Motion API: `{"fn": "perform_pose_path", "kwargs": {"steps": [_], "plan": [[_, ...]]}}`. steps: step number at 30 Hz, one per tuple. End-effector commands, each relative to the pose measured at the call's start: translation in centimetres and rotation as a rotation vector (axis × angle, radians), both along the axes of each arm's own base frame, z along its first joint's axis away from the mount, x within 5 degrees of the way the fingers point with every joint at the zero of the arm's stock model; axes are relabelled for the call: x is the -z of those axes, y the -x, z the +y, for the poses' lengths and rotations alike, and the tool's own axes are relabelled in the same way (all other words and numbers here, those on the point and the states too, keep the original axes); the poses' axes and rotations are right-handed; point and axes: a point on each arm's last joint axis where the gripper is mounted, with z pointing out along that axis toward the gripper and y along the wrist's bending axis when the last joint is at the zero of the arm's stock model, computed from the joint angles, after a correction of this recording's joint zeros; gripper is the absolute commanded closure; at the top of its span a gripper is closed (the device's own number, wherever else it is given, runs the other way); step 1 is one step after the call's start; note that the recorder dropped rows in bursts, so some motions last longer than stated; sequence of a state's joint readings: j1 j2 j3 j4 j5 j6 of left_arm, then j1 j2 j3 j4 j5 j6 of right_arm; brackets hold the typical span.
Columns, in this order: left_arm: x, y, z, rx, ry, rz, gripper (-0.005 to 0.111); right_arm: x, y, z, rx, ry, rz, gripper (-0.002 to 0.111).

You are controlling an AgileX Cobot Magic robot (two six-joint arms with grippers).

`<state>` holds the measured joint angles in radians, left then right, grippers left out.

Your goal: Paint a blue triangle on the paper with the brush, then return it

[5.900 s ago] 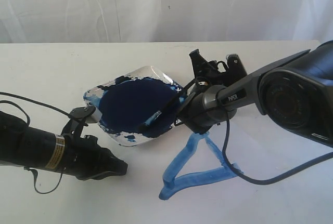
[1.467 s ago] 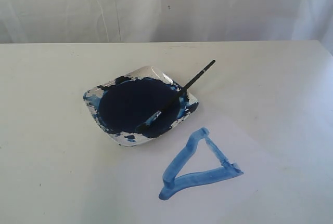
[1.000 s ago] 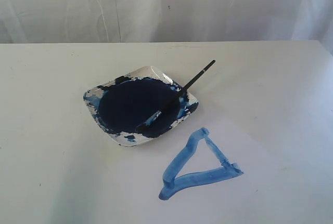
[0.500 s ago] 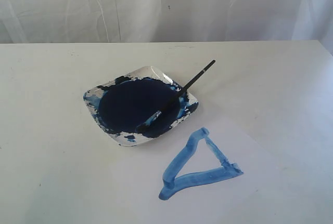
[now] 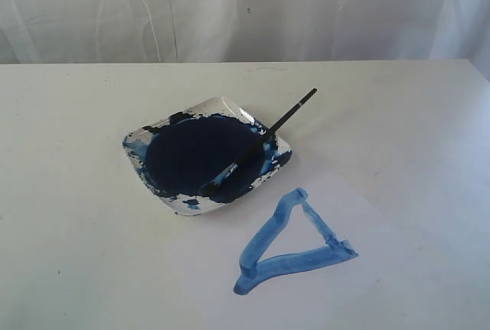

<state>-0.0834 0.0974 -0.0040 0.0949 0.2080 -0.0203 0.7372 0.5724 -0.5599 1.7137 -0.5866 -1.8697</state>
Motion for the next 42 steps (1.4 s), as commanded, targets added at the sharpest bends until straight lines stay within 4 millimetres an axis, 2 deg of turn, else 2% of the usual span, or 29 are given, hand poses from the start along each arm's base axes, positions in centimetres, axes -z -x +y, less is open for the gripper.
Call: {"fn": "perform_pose_path", "kwargs": {"steps": [1,6,20,27,42], "plan": [[-0.01,0.37,0.01,-0.007,0.023,-0.034,0.107,-0.02,0.08,-0.12,0.005,0.012,-0.006,0.108],[-0.2,0.51,-0.09,-0.014,0.075,-0.064,0.107,-0.02,0.08,-0.12,0.005,0.012,-0.006,0.108],[-0.23,0.5,-0.12,-0.014,0.082,-0.068,0.107,-0.02,0.08,-0.14,0.007,0.012,-0.006,0.108],[-0.25,0.47,0.38,-0.111,0.079,-0.073,0.107,-0.02,0.08,-0.14,0.007,0.012,-0.006,0.108],[-0.25,0.47,0.38,-0.111,0.079,-0.073,0.107,-0.02,0.08,-0.14,0.007,0.012,-0.006,0.108]]}}
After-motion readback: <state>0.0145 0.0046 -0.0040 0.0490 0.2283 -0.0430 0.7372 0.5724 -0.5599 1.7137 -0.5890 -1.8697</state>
